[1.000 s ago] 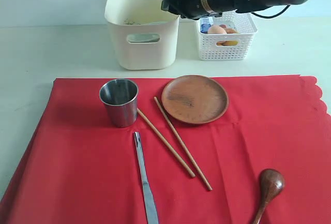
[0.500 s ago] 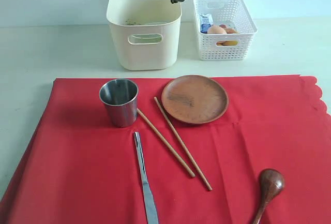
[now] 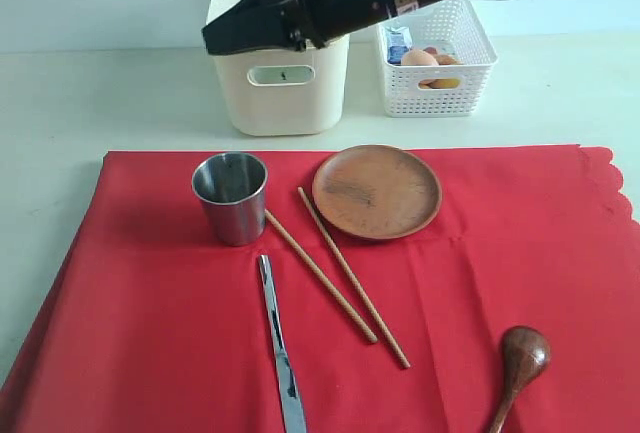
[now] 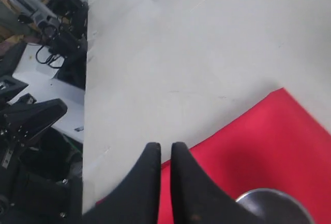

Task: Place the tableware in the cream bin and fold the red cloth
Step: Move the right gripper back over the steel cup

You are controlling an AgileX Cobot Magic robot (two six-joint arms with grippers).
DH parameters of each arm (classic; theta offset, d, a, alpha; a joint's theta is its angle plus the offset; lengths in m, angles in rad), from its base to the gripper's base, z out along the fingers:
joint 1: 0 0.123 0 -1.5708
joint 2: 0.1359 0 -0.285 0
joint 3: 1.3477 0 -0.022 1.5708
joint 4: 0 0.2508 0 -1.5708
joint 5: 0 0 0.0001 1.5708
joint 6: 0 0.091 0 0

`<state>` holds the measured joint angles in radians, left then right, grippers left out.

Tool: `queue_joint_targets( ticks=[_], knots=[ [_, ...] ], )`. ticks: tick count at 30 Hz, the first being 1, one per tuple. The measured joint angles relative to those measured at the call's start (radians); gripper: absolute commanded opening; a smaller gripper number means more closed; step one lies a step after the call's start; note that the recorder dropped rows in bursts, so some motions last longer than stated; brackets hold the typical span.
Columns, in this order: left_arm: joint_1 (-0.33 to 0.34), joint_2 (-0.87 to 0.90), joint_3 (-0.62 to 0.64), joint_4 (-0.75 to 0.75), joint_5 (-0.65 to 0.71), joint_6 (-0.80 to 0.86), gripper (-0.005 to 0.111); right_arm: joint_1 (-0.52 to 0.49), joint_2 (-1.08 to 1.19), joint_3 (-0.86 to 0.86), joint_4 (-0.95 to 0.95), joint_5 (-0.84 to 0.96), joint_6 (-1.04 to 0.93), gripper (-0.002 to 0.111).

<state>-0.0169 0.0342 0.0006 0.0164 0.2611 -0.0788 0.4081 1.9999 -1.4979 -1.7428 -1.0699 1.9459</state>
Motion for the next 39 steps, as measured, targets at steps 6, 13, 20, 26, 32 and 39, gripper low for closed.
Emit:
queue_joint_targets(
  ticks=[6, 13, 20, 26, 32, 39],
  knots=[
    [0.000, 0.000, 0.000, 0.000, 0.000, 0.000, 0.001, 0.104, 0.000, 0.051, -0.008, 0.049, -0.015, 0.010],
    [0.000, 0.000, 0.000, 0.000, 0.000, 0.000, 0.001, 0.159, 0.004, 0.068, -0.011, 0.267, -0.106, 0.026],
    [0.000, 0.000, 0.000, 0.000, 0.000, 0.000, 0.001, 0.025, -0.081, 0.163, -0.009, 0.548, -0.225, 0.042],
    [0.000, 0.000, 0.000, 0.000, 0.000, 0.000, 0.001, -0.135, -0.220, 0.365, -0.007, 0.682, -0.316, 0.044],
    [0.000, 0.000, 0.000, 0.000, 0.000, 0.000, 0.001, -0.204, -0.372, 0.610, -0.007, 0.977, -0.438, 0.043],
    [0.000, 0.000, 0.000, 0.000, 0.000, 0.000, 0.001, -0.210, -0.448, 0.767, 0.155, 1.004, -0.446, 0.032]
  ],
)
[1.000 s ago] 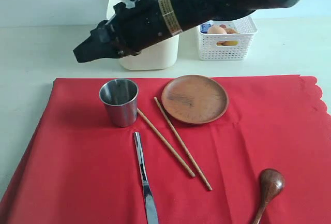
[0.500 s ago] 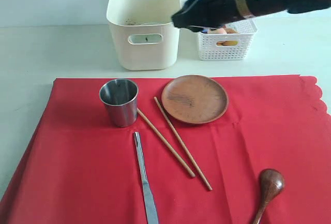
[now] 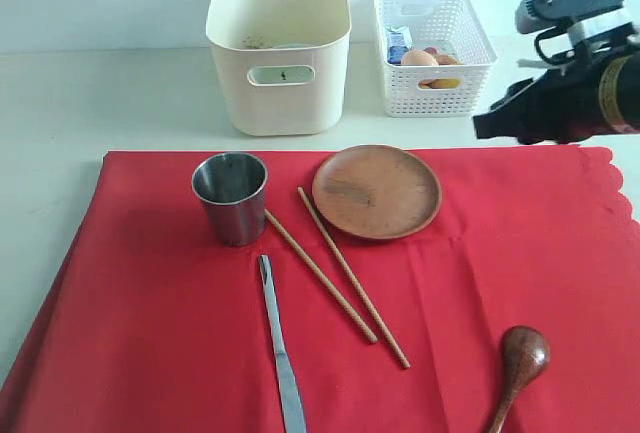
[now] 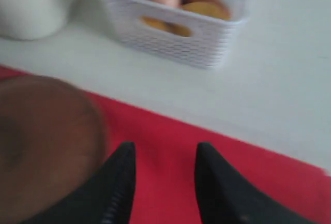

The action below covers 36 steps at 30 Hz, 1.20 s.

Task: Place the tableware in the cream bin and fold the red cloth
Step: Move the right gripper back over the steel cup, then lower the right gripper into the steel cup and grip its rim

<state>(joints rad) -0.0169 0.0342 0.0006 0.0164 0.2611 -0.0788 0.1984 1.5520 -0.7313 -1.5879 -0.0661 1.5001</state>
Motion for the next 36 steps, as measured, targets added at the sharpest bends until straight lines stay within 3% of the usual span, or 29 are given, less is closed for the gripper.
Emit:
queue_joint_targets(
  ticks=[4, 9, 19, 24, 27, 36],
  knots=[
    [0.000, 0.000, 0.000, 0.000, 0.000, 0.000, 0.001, 0.015, 0.040, -0.020, -0.110, -0.328, 0.209, 0.032],
    [0.000, 0.000, 0.000, 0.000, 0.000, 0.000, 0.001, 0.081, 0.141, -0.059, -0.146, -0.451, 0.271, 0.032],
    [0.000, 0.000, 0.000, 0.000, 0.000, 0.000, 0.001, 0.342, 0.175, -0.215, -0.156, -0.469, 0.253, 0.032],
    [0.000, 0.000, 0.000, 0.000, 0.000, 0.000, 0.001, 0.346, 0.175, -0.224, -0.156, -0.469, 0.276, 0.032],
    [0.000, 0.000, 0.000, 0.000, 0.000, 0.000, 0.001, 0.316, 0.181, -0.224, -0.156, -0.487, 0.388, 0.032],
    [0.000, 0.000, 0.000, 0.000, 0.000, 0.000, 0.001, 0.352, 0.183, -0.189, -0.157, -0.276, 0.458, 0.032]
  ],
)
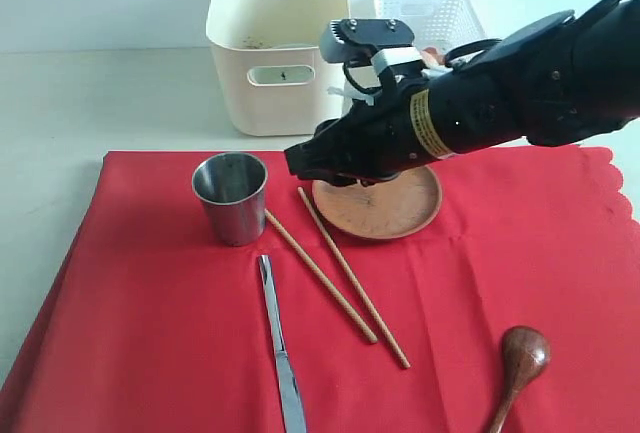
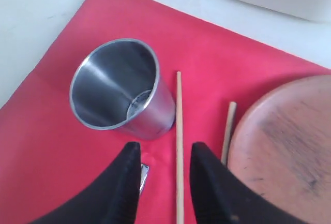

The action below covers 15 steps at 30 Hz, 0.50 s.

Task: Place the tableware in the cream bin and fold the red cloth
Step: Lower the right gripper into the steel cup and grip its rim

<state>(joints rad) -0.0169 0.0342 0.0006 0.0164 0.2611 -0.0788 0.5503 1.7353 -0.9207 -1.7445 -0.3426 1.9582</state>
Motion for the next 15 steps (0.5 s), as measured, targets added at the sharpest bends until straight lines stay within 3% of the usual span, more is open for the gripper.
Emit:
queue_joint_targets(
  ticks=[3, 6, 9, 13, 15],
  knots=[
    [0.000, 0.000, 0.000, 0.000, 0.000, 0.000, 0.001, 0.005, 0.000, 0.000, 0.036, 0.023, -0.010, 0.032],
    [0.000, 0.000, 0.000, 0.000, 0.000, 0.000, 0.001, 0.030, -0.002, 0.018, 0.304, 0.057, -0.271, 0.032],
    [0.000, 0.000, 0.000, 0.000, 0.000, 0.000, 0.001, 0.113, -0.017, 0.017, 0.807, 0.230, -0.790, 0.032],
    [0.000, 0.000, 0.000, 0.000, 0.000, 0.000, 0.001, 0.194, 0.002, -0.122, 1.556, 0.592, -1.712, 0.033],
    [0.000, 0.000, 0.000, 0.000, 0.000, 0.000, 0.001, 0.204, 0.034, -0.193, 1.801, 0.689, -1.926, 0.036]
  ],
)
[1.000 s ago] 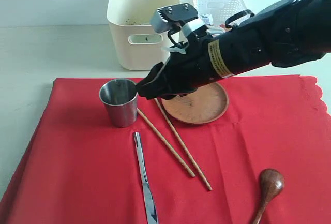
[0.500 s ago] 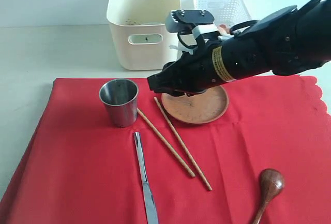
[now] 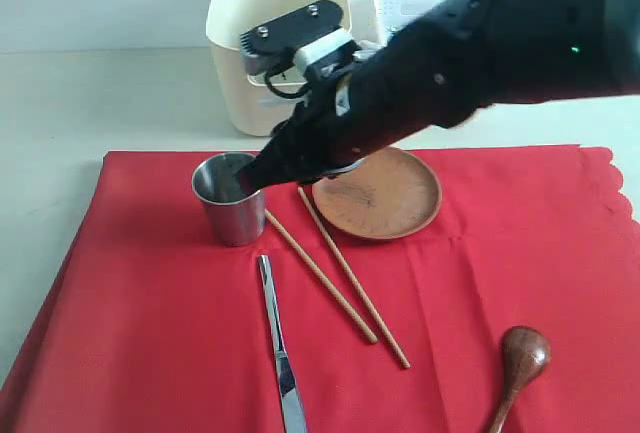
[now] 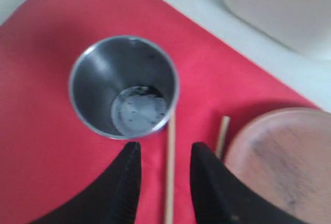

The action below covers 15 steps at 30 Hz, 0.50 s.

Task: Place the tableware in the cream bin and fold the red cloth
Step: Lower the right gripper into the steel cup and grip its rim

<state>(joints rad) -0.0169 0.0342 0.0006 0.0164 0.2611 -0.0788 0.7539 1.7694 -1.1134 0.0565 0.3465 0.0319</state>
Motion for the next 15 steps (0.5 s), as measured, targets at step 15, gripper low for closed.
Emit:
queue_joint_targets(
  ticks=[15],
  knots=[
    [0.000, 0.000, 0.000, 0.000, 0.000, 0.000, 0.001, -0.022, 0.264, -0.352, 0.023, 0.218, 0.035, 0.070]
  ],
)
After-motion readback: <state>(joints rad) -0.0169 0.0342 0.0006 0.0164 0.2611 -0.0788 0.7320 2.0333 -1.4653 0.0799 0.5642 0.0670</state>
